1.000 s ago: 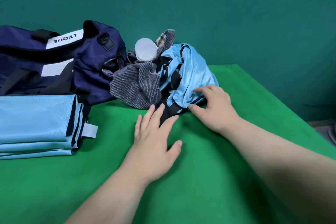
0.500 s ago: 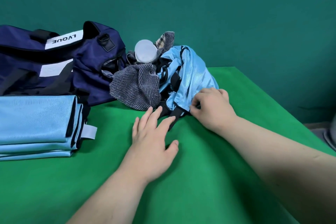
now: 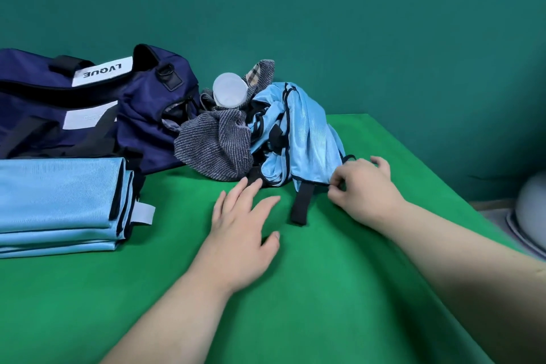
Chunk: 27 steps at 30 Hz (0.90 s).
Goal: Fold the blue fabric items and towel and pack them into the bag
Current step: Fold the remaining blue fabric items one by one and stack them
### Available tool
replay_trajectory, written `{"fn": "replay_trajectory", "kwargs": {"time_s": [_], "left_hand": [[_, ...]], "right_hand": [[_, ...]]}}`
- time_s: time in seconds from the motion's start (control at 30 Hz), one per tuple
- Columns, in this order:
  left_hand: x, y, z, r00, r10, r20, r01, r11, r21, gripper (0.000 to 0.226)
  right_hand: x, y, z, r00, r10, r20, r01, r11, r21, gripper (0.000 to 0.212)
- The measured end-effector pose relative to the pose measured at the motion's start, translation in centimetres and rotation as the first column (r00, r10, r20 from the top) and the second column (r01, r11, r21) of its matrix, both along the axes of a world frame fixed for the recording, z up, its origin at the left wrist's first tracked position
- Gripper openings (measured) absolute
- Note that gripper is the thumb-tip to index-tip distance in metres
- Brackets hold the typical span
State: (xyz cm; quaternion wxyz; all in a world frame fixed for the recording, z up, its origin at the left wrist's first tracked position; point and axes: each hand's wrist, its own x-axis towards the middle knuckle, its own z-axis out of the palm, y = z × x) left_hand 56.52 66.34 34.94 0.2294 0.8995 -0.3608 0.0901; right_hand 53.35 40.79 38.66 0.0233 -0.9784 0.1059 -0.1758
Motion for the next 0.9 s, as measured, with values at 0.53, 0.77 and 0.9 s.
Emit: {"fn": "replay_trajectory", "kwargs": {"time_s": [0.53, 0.77, 0.9], "left_hand": [[-7.6, 2.7, -0.3, 0.998, -0.066, 0.01, 0.065, 0.994, 0.093, 0.07], [-15.4, 6.2, -0.1, 0.996, -0.068, -0.065, 0.072, 0.995, 0.064, 0.068], [-19.5, 8.9, -0.3, 0.995, -0.021, -0.098, 0.026, 0.999, 0.043, 0.066]], "right_hand": [[-17.1, 1.6, -0.4, 0.994, 0.107, -0.013, -0.101, 0.97, 0.222, 0.013], [-24.0, 6.9, -2.7, 0.99, 0.13, 0.052, -0.14, 0.915, 0.378, 0.01], [-27.1, 10.2, -2.9, 0.985, 0.148, 0.086, -0.17, 0.899, 0.403, 0.011]]}}
